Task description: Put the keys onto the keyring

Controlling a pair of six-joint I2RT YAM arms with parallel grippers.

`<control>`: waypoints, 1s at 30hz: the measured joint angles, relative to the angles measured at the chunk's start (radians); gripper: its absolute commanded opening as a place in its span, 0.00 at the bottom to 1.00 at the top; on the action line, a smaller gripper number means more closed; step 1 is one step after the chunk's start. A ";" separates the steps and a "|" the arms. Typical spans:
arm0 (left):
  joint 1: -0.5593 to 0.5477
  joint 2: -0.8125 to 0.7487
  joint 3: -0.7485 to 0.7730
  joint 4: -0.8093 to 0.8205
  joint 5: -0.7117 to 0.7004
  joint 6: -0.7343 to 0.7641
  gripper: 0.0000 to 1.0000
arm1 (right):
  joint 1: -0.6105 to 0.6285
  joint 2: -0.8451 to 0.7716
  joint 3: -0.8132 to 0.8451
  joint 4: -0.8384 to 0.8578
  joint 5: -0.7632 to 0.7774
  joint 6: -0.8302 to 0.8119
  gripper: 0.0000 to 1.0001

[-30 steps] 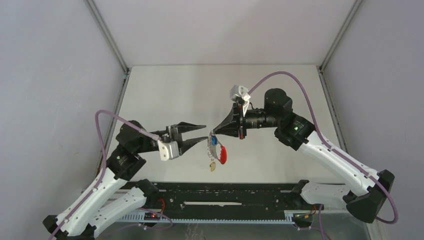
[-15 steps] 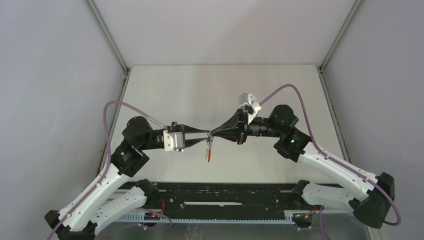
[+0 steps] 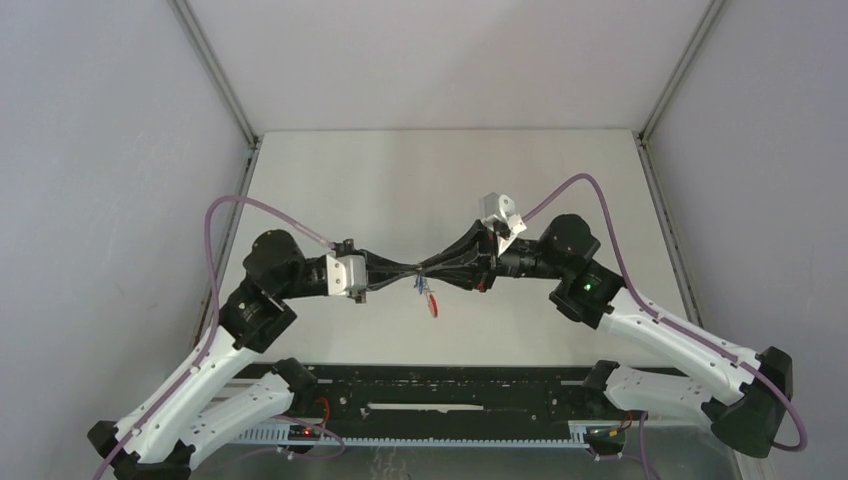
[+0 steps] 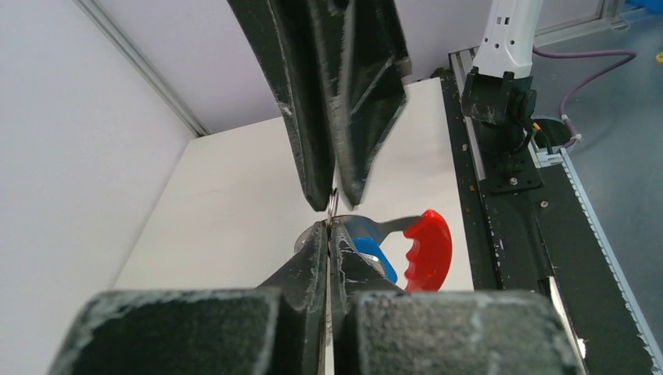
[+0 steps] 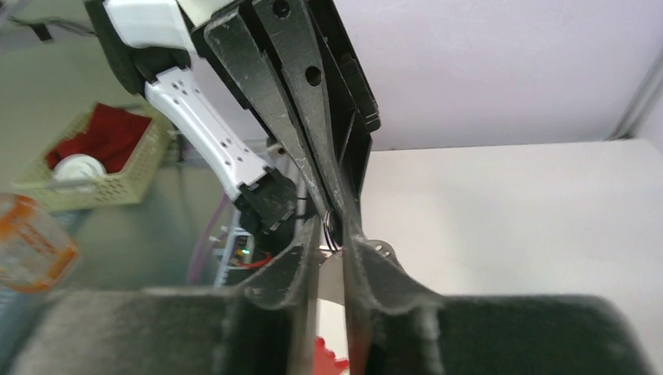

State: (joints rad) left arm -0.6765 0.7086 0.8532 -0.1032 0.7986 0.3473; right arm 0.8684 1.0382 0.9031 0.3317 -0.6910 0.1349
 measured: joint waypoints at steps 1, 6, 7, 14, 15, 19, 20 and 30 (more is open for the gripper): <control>0.000 0.005 0.005 -0.009 -0.002 0.000 0.00 | 0.002 -0.008 0.002 -0.019 0.007 -0.019 0.43; 0.000 0.044 0.041 -0.087 -0.001 0.002 0.00 | -0.004 -0.024 0.102 -0.259 0.014 -0.170 0.52; 0.000 0.055 0.050 -0.112 0.000 0.005 0.00 | -0.005 -0.018 0.149 -0.336 0.014 -0.216 0.52; 0.000 0.119 0.126 -0.280 0.017 0.073 0.00 | -0.002 0.107 0.507 -0.777 0.018 -0.489 0.49; 0.000 0.126 0.138 -0.303 0.017 0.085 0.00 | 0.001 0.128 0.541 -0.823 0.018 -0.518 0.48; 0.000 0.140 0.165 -0.356 0.018 0.128 0.00 | 0.034 0.243 0.692 -1.043 0.035 -0.637 0.46; 0.000 0.142 0.167 -0.364 0.018 0.134 0.00 | 0.043 0.272 0.721 -1.084 0.040 -0.658 0.45; 0.000 0.142 0.168 -0.419 0.016 0.190 0.00 | 0.129 0.424 0.844 -1.291 0.143 -0.762 0.37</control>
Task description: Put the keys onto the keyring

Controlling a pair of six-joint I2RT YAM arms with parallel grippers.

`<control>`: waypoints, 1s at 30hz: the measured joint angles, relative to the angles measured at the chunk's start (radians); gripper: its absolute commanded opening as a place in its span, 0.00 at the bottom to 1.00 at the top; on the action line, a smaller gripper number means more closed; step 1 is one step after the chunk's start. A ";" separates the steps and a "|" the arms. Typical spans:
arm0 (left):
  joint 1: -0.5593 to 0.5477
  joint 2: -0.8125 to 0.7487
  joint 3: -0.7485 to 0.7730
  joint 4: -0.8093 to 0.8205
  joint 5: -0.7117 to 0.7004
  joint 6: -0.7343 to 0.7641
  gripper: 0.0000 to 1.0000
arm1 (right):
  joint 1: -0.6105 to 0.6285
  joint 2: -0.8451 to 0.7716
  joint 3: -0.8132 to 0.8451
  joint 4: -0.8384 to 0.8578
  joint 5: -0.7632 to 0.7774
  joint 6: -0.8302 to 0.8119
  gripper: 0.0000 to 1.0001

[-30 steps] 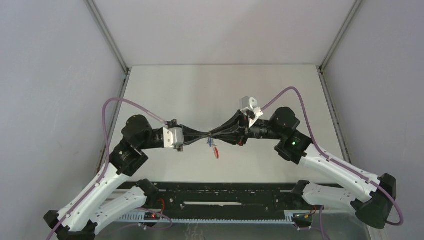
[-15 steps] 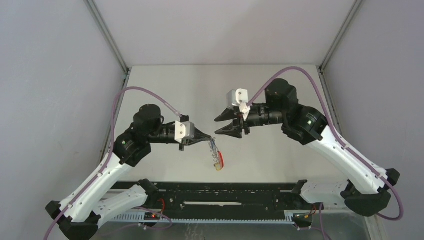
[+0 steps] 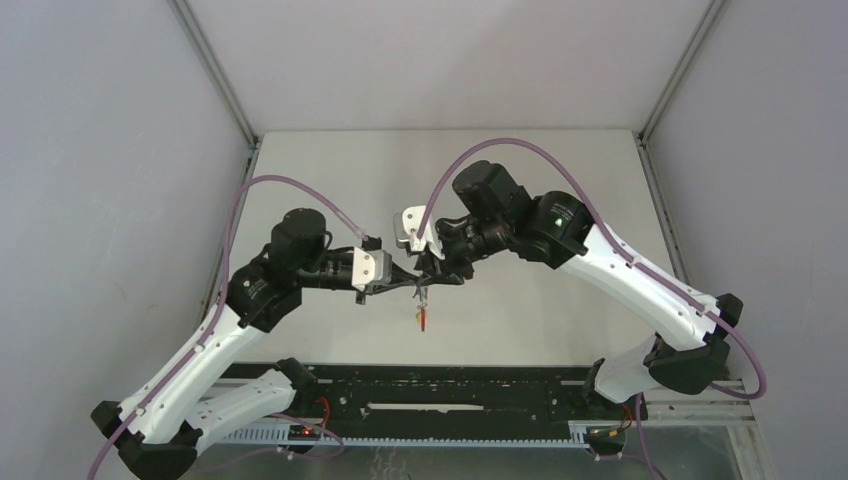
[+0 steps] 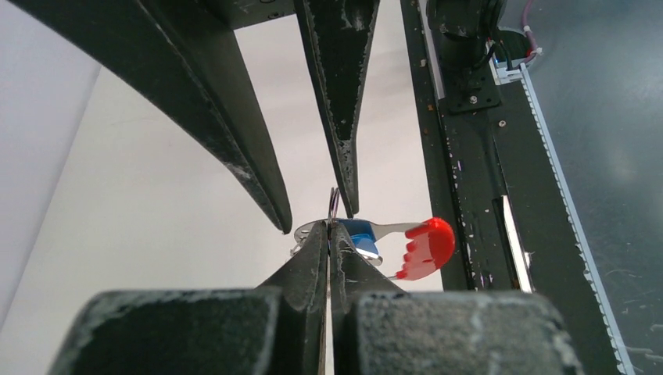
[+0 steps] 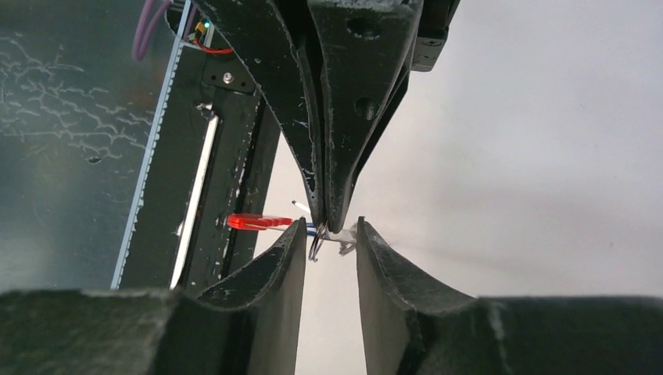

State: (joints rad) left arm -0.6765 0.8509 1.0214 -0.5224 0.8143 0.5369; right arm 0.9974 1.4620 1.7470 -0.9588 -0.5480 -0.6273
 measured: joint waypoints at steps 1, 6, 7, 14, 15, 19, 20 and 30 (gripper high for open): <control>0.000 0.000 0.000 -0.003 0.000 0.005 0.00 | 0.004 0.002 0.003 -0.009 0.009 -0.003 0.37; 0.000 0.000 0.000 -0.008 0.000 0.015 0.00 | 0.017 0.002 0.020 -0.034 0.049 -0.014 0.33; 0.000 0.000 0.000 -0.008 -0.001 0.016 0.00 | 0.020 0.002 0.021 -0.037 0.055 -0.015 0.32; 0.000 -0.001 0.000 -0.011 -0.008 0.021 0.00 | 0.039 0.016 0.031 -0.071 0.105 -0.017 0.26; 0.000 -0.001 0.000 -0.012 -0.009 0.021 0.00 | 0.041 0.021 0.033 -0.074 0.112 -0.016 0.24; 0.000 -0.002 0.000 -0.011 -0.017 0.023 0.00 | 0.047 0.041 0.053 -0.086 0.127 -0.013 0.10; 0.000 -0.003 0.000 -0.011 -0.018 0.023 0.00 | 0.047 0.046 0.062 -0.092 0.131 -0.011 0.01; 0.000 -0.016 0.000 -0.016 -0.047 0.022 0.38 | 0.033 0.033 0.036 -0.039 0.173 0.055 0.00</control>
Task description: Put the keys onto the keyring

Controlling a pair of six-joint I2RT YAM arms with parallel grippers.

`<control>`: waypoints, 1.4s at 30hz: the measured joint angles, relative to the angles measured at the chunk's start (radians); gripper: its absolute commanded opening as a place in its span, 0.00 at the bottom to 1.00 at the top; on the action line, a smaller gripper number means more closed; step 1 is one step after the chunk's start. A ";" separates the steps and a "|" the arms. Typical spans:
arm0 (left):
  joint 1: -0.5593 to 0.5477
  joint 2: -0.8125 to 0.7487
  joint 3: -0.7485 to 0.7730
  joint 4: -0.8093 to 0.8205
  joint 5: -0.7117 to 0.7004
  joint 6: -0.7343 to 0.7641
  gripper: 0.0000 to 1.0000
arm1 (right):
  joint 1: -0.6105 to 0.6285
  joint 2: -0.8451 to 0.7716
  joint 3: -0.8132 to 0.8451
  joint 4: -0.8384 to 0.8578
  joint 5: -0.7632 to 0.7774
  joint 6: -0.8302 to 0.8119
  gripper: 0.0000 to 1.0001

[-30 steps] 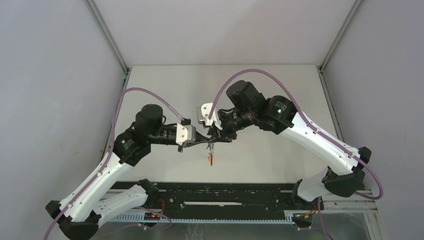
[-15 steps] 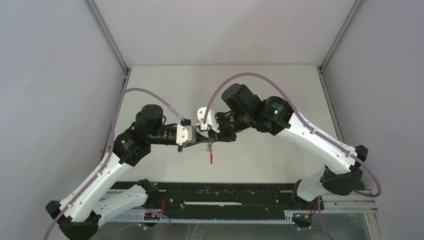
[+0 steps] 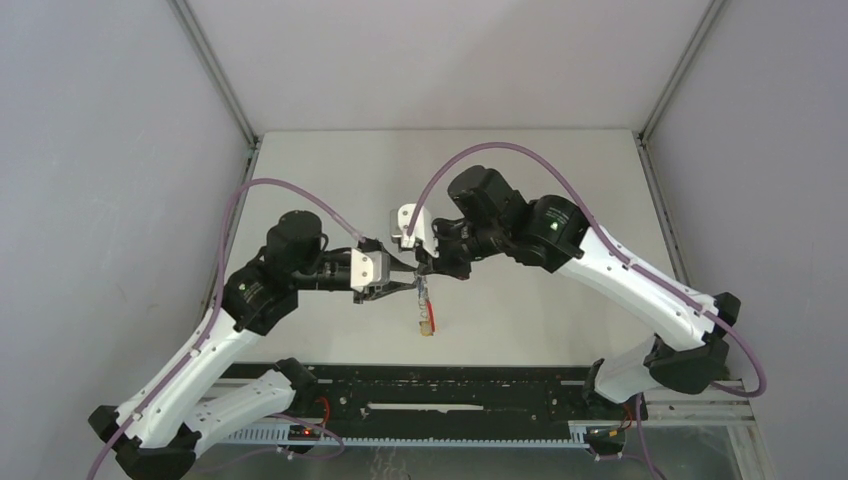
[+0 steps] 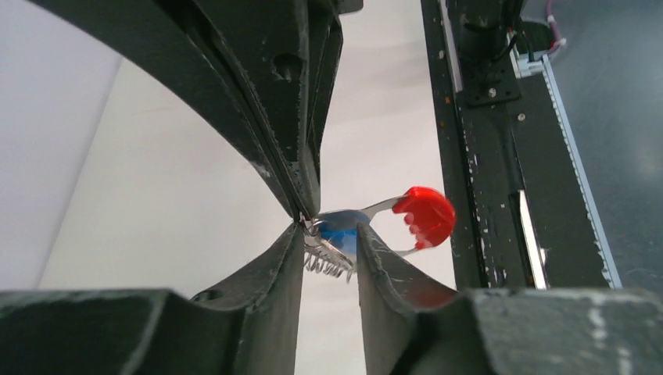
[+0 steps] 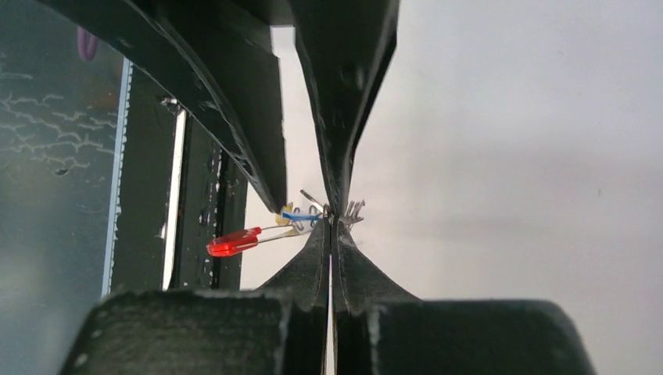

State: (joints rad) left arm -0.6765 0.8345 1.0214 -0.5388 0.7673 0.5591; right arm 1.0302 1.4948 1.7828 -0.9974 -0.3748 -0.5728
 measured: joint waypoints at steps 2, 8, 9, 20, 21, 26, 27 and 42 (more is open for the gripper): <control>0.000 -0.009 0.000 0.006 -0.002 -0.005 0.39 | -0.024 -0.047 -0.077 0.074 -0.023 0.035 0.00; 0.000 -0.056 0.000 0.037 -0.002 0.008 0.40 | -0.120 -0.242 -0.366 0.338 -0.146 0.183 0.00; 0.000 -0.064 0.000 0.045 -0.003 0.011 0.40 | -0.137 -0.275 -0.413 0.395 -0.172 0.220 0.00; 0.000 -0.094 -0.008 0.131 -0.005 0.052 0.28 | -0.180 -0.389 -0.676 0.926 -0.329 0.518 0.00; 0.000 -0.096 -0.008 0.134 -0.005 0.052 0.27 | -0.181 -0.395 -0.700 0.970 -0.334 0.544 0.00; 0.000 -0.097 -0.008 0.138 -0.003 0.054 0.23 | -0.187 -0.410 -0.787 1.151 -0.339 0.652 0.00; 0.000 -0.097 -0.008 0.138 -0.002 0.055 0.22 | -0.187 -0.411 -0.796 1.173 -0.340 0.665 0.00; 0.000 -0.056 -0.008 0.159 0.025 -0.003 0.07 | -0.171 -0.421 -0.894 1.412 -0.321 0.760 0.00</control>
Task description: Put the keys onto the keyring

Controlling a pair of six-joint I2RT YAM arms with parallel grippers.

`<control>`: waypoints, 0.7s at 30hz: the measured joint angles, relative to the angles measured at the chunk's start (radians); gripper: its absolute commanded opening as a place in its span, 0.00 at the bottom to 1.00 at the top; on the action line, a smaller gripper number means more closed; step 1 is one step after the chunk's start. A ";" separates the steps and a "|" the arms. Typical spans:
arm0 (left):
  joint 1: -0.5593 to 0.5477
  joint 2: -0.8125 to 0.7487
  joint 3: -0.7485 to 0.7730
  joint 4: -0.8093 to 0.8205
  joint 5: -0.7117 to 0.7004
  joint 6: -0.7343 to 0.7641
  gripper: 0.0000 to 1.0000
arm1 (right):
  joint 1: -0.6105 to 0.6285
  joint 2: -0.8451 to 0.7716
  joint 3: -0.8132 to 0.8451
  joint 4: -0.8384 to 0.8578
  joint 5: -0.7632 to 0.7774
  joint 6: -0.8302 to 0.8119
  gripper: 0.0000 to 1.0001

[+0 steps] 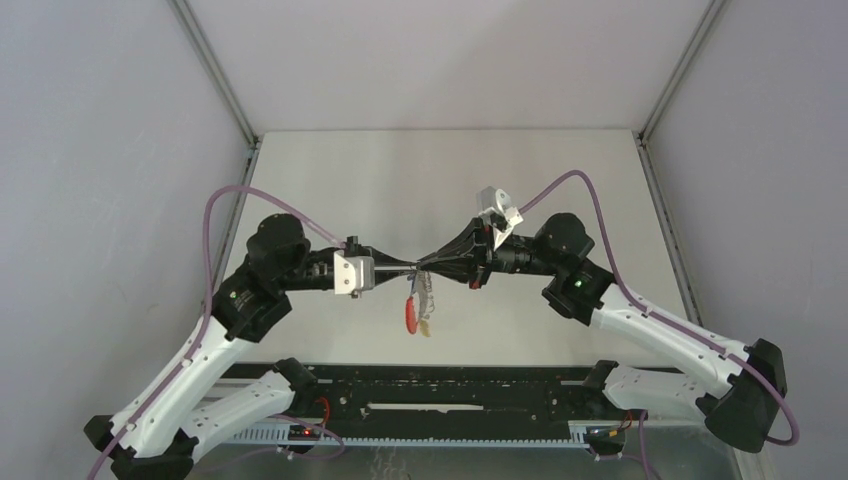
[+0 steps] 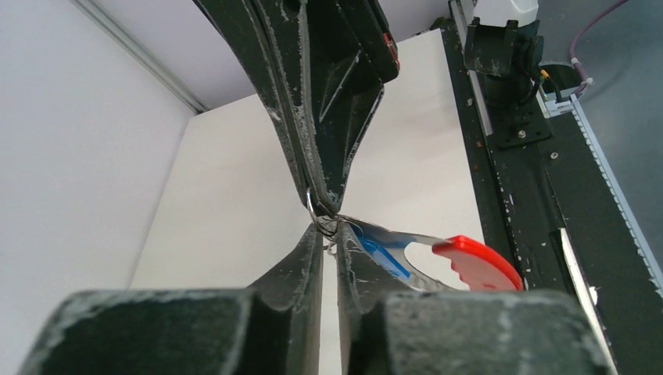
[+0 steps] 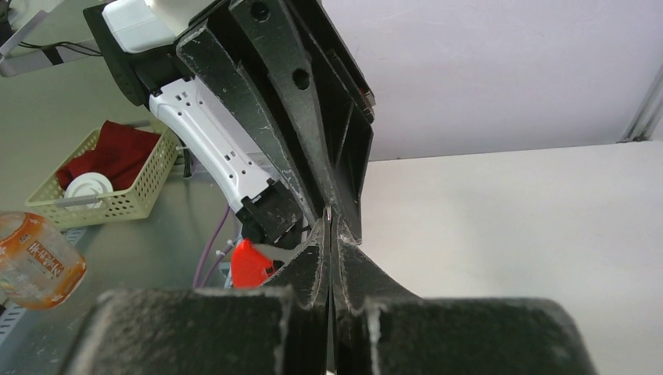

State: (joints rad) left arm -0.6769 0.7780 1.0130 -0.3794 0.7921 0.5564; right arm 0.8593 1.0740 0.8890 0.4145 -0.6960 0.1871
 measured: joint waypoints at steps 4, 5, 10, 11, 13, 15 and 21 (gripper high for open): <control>0.000 0.000 -0.002 0.003 0.024 -0.010 0.01 | 0.002 -0.004 -0.002 0.006 0.007 -0.002 0.00; 0.000 0.000 -0.003 0.003 0.027 -0.009 0.00 | 0.002 -0.006 -0.003 0.006 0.008 -0.002 0.00; 0.000 -0.005 -0.003 0.002 0.031 -0.009 0.00 | 0.007 -0.018 -0.006 -0.006 0.015 -0.019 0.00; -0.001 -0.006 -0.003 0.002 0.031 -0.011 0.00 | 0.009 -0.019 -0.006 -0.010 0.018 -0.025 0.00; -0.001 -0.008 -0.003 0.002 0.029 -0.023 0.00 | 0.015 -0.023 -0.006 -0.020 0.027 -0.034 0.00; -0.001 -0.008 -0.003 0.003 0.026 -0.039 0.00 | 0.025 -0.029 -0.006 -0.033 0.040 -0.051 0.00; -0.002 -0.008 -0.003 0.008 0.022 -0.099 0.05 | 0.046 -0.049 -0.006 -0.071 0.082 -0.111 0.00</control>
State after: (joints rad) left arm -0.6785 0.7704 1.0096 -0.3714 0.8139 0.4576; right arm 0.9051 1.0252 0.8829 0.3431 -0.6136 0.0765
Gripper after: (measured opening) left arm 0.010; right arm 0.006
